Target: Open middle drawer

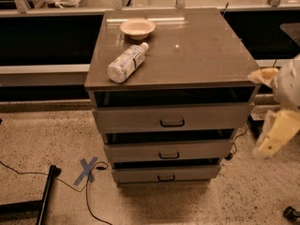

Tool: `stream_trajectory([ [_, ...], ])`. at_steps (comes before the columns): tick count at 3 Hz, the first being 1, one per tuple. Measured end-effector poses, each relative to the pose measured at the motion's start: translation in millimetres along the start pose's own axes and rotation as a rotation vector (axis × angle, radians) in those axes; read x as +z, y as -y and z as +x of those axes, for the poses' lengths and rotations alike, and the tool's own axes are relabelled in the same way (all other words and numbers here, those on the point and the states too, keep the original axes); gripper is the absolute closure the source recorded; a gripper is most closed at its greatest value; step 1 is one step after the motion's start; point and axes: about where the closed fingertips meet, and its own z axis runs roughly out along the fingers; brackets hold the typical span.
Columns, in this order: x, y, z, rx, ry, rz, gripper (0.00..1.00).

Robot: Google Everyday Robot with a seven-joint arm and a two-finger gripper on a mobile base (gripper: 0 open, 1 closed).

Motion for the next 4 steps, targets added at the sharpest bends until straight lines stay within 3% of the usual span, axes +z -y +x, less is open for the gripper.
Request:
stream_trajectory([
  [1, -2, -4, 12, 0.010, 0.069, 0.056, 0.00],
  [2, 8, -3, 15, 0.005, 0.065, 0.031, 0.00],
  [3, 57, -2, 45, 0.016, 0.124, -0.007, 0.00],
  [4, 123, -10, 76, -0.051, 0.190, -0.088, 0.00],
])
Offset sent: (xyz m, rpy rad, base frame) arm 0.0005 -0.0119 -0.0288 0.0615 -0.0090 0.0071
